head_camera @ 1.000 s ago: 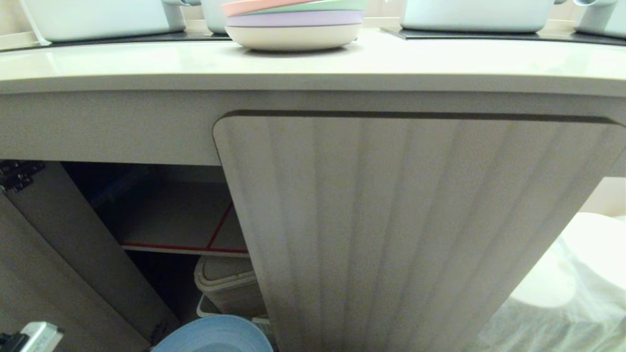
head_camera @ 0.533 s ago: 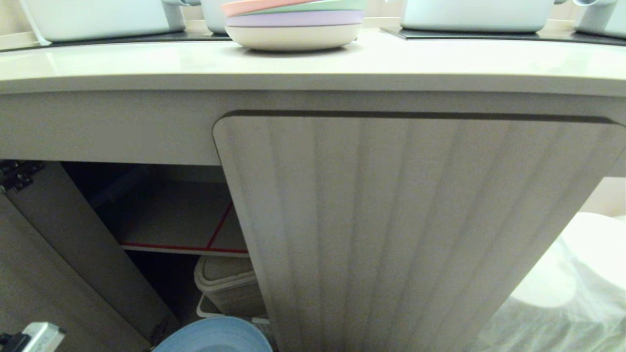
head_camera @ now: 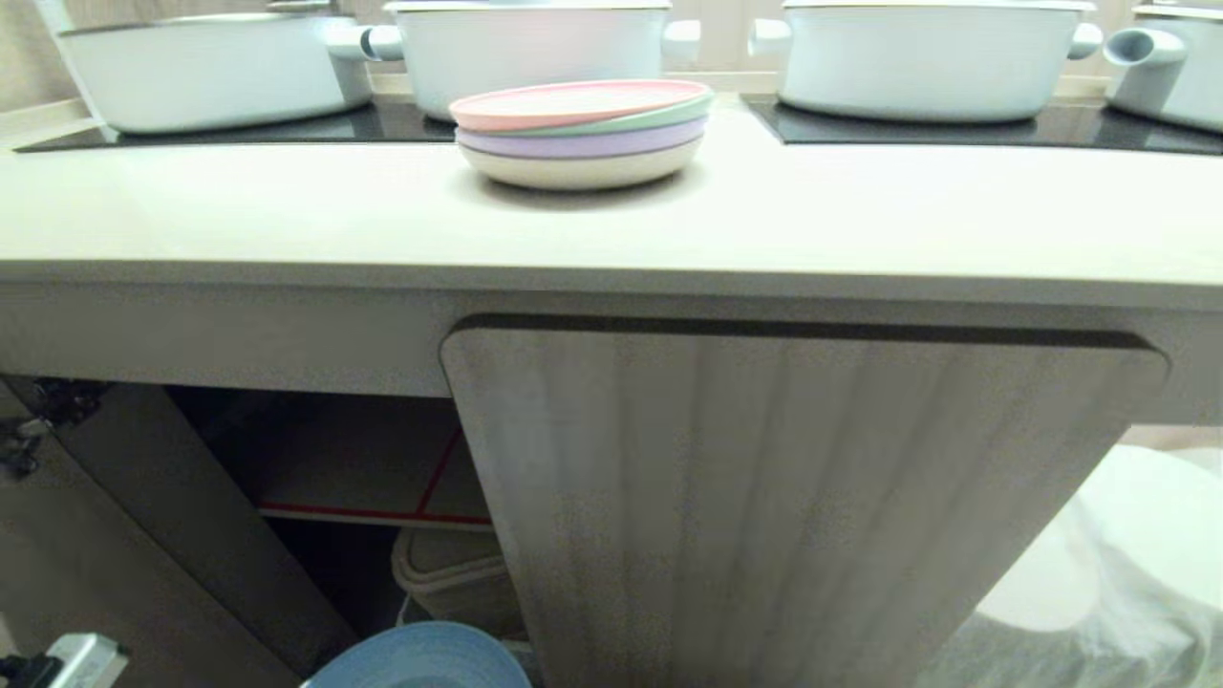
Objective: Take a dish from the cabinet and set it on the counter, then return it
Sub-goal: Place it on the table
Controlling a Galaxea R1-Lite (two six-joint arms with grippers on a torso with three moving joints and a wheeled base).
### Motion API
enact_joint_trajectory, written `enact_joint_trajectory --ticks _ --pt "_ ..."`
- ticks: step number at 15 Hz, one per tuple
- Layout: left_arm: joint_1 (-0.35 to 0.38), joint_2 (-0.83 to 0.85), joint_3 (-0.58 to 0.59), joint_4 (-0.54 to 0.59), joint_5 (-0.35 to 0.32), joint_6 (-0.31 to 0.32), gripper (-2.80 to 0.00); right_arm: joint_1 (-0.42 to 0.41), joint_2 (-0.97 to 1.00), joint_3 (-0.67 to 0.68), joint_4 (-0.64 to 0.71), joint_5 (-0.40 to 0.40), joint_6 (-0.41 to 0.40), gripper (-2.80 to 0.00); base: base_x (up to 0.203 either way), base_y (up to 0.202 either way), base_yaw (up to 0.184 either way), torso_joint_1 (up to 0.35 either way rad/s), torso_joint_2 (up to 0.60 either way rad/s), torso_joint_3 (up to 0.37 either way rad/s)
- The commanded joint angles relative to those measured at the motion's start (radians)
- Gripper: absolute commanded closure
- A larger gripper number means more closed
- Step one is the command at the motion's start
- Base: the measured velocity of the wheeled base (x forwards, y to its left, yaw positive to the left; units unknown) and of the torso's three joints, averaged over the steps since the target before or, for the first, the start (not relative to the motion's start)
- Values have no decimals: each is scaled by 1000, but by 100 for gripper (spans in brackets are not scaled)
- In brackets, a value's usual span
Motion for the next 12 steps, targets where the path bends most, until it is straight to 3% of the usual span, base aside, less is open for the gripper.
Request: enact_joint_trajectory --ticks 1,12 --pt "0 2 1 -1 -2 -1 0 0 0 0 0 -1 0 0 0 0 0 178 -509 -290" --pt "0 16 7 -1 -4 -1 0 0 0 0 0 -1 -1 0 0 0 0 198 -482 -283"
